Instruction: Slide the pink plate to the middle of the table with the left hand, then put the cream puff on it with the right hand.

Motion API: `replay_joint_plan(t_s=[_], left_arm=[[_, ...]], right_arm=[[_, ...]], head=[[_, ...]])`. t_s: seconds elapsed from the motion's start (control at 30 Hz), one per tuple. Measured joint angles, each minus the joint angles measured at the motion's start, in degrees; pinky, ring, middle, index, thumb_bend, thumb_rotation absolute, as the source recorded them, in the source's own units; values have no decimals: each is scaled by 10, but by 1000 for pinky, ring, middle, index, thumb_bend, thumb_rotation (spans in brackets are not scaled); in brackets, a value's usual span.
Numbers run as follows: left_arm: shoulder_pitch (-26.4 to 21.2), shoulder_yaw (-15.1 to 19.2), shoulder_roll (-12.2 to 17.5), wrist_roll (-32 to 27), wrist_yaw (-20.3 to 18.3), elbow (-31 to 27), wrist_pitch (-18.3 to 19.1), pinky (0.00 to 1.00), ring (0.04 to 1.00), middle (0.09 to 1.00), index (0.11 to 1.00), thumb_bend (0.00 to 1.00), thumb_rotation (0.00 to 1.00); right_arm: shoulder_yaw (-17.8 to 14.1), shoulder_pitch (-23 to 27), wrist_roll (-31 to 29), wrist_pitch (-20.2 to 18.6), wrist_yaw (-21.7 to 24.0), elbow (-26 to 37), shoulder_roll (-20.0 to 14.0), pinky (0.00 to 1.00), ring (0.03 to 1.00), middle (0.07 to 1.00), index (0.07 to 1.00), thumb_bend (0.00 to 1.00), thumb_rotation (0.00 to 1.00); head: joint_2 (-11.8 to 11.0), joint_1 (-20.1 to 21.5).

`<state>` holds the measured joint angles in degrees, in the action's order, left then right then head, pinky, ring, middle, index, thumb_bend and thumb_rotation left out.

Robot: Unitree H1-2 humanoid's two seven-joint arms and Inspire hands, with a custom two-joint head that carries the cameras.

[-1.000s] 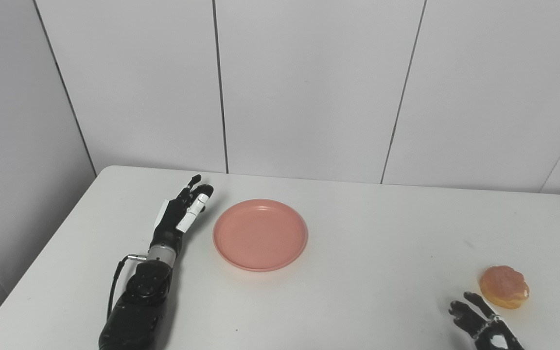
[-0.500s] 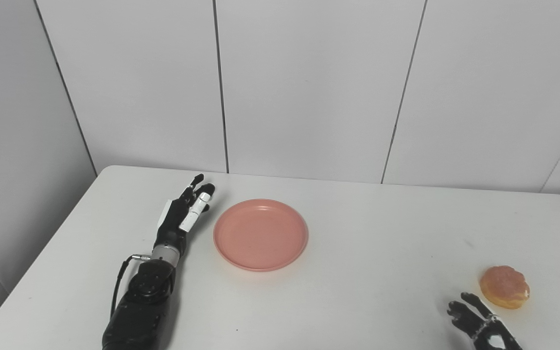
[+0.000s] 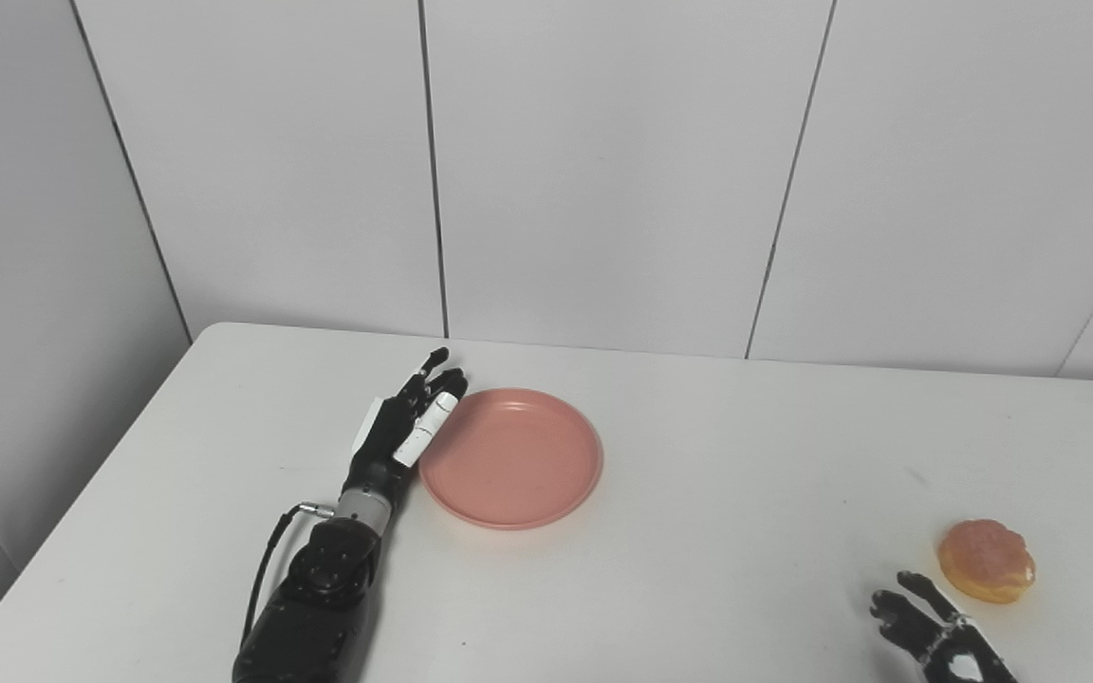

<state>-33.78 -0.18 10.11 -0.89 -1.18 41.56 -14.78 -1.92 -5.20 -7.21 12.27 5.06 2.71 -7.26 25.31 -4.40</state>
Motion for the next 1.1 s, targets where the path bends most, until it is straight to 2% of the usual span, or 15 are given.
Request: replay_joint_plan(t_s=[0.4, 0.6, 0.83, 0.97, 1.03, 1.1], left_arm=[[-19, -25, -30, 1, -10, 32, -31, 753, 832, 842, 877, 871, 815], [-22, -29, -50, 3, -14, 32, -32, 763, 822, 839, 877, 899, 798], [-14, -34, -71, 0, -32, 5, -18, 770, 829, 833, 871, 872, 773], [-6, -45, -90, 0, -45, -14, -4, 777, 827, 838, 876, 873, 763], [2, -48, -92, 0, -50, -30, 3, 779, 828, 841, 881, 873, 757], [7, -49, -92, 0, -60, -41, 9, 777, 829, 840, 878, 880, 749]], right_arm=[[2, -1, 3, -8, -6, 4, 0, 788, 775, 747, 792, 786, 889], [8, -1, 16, -18, -11, 10, 0, 786, 779, 748, 795, 798, 899], [22, -2, 35, -49, -23, 30, 9, 792, 778, 749, 800, 797, 890], [44, -4, 46, -73, -26, 47, 24, 793, 782, 757, 811, 803, 895], [54, -5, 55, -82, -27, 54, 35, 791, 782, 760, 813, 798, 897], [63, -7, 64, -94, -31, 61, 46, 792, 784, 765, 820, 784, 899]], head=[[10, 16], [15, 23], [33, 67], [47, 117], [47, 117], [61, 148]])
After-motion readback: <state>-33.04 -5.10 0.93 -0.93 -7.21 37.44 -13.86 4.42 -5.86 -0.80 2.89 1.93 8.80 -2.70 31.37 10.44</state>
